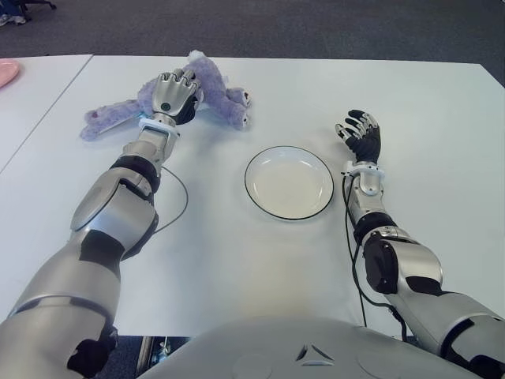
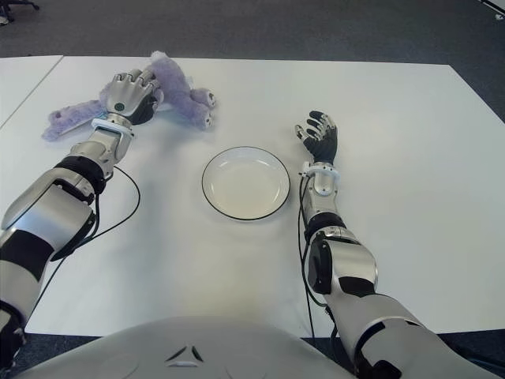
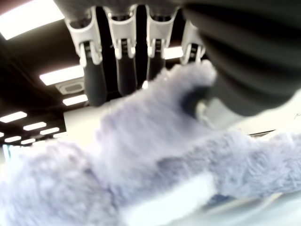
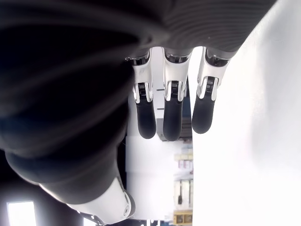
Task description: Put the doll into the plate.
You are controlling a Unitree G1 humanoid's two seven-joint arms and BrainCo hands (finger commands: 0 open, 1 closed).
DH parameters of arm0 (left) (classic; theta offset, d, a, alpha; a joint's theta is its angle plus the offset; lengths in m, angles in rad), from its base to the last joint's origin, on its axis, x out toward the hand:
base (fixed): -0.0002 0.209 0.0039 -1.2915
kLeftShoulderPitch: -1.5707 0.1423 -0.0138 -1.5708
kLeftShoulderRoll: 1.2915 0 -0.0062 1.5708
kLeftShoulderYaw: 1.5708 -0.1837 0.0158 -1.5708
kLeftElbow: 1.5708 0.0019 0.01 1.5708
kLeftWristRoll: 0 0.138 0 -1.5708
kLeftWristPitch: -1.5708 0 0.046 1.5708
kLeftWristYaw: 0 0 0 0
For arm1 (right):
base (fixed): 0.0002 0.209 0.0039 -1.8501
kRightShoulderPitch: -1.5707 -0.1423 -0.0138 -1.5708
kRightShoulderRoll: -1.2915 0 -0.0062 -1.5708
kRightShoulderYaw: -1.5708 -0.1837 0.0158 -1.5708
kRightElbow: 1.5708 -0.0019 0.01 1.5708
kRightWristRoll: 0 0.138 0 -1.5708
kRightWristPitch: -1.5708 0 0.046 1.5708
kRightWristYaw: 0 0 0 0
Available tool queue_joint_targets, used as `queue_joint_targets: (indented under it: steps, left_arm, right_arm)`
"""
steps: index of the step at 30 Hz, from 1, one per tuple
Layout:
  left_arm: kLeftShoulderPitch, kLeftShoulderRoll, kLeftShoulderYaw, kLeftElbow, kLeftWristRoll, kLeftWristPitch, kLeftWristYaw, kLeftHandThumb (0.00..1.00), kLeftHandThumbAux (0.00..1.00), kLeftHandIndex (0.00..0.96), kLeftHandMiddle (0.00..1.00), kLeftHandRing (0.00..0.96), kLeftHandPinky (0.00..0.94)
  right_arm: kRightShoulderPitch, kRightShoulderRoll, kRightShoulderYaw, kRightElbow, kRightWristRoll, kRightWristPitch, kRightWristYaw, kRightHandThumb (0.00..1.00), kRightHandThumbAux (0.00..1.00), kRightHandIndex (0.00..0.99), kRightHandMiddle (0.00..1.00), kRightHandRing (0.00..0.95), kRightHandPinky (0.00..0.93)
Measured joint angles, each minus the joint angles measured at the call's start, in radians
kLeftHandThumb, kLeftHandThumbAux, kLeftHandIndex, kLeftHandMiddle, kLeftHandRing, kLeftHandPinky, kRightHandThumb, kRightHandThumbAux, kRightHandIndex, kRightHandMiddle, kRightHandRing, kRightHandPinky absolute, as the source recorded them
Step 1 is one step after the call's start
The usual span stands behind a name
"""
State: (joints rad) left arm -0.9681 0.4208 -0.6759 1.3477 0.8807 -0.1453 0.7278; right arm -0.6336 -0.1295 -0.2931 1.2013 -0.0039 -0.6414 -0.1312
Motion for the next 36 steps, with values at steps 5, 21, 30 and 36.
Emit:
queue_joint_targets:
  steps: [5,21,30,36]
  left_arm:
    - [0.000,-0.019,0.006,0.005,-0.009,0.017,-0.043,0.711,0.691,0.427,0.384,0.415,0.466]
    - [0.000,-0.048,0.042,0.007,-0.038,0.047,-0.147,0.703,0.695,0.432,0.457,0.467,0.494]
    - [0.000,-0.053,0.061,0.007,-0.050,0.071,-0.224,0.699,0.694,0.442,0.616,0.610,0.634]
    - [0.000,-0.053,0.071,0.007,-0.051,0.090,-0.251,0.703,0.695,0.445,0.700,0.684,0.687]
  right_arm:
    - [0.000,0.000,0.000,0.000,0.000,0.000,0.001,0.378,0.949,0.288,0.254,0.238,0.253]
    - [0.000,0.000,-0.012,0.000,0.003,0.001,0.005,0.603,0.944,0.295,0.277,0.241,0.229]
    - [0.000,0.000,-0.022,0.000,0.009,0.002,0.017,0.705,0.932,0.283,0.283,0.243,0.218]
    - [0.000,0.001,-0.023,-0.001,0.009,0.003,0.018,0.714,0.925,0.278,0.292,0.255,0.239]
